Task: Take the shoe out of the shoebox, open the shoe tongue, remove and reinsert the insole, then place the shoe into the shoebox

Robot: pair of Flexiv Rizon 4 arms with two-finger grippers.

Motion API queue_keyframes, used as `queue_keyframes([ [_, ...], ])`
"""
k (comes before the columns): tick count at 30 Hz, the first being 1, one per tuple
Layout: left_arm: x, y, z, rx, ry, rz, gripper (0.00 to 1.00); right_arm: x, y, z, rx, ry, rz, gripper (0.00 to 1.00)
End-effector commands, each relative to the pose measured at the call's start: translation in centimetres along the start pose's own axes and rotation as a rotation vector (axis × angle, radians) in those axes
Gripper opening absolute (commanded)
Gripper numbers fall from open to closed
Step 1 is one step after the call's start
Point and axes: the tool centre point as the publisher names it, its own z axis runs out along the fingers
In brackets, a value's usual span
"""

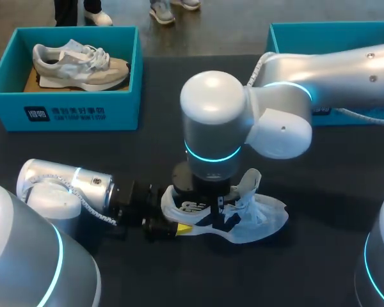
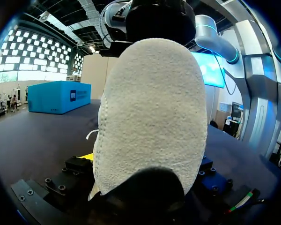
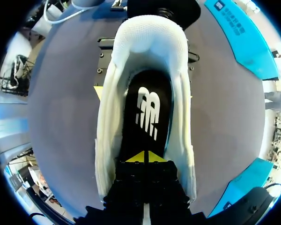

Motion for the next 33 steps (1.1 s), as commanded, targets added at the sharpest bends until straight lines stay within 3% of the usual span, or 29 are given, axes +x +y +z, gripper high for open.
queue_keyframes([
  [1,0.1,0.3,0.3,-0.002,-0.002,0.000,0.00,0.1,-0.7,0.0,-0.019,-0.008,0.014,0.00],
  [4,0.1,0.3,0.3,-0.002,-0.002,0.000,0.00,0.0,-1.0,0.0,-0.023,-0.013,0.028,0.00],
  [6,0.1,0.3,0.3,-0.002,-0.002,0.000,0.00,-0.1,-1.2,0.1,-0.023,-0.013,0.032,0.09],
  [15,0.1,0.3,0.3,-0.002,-0.002,0.000,0.00,-0.6,-2.2,0.8,-0.032,-0.006,0.067,0.26],
  [24,0.1,0.3,0.3,-0.002,-0.002,0.000,0.00,-1.2,-1.4,2.1,-0.035,0.034,0.057,0.26],
  [33,0.1,0.3,0.3,-0.002,-0.002,0.000,0.00,-0.5,-0.7,4.0,-0.034,0.093,0.059,0.26],
])
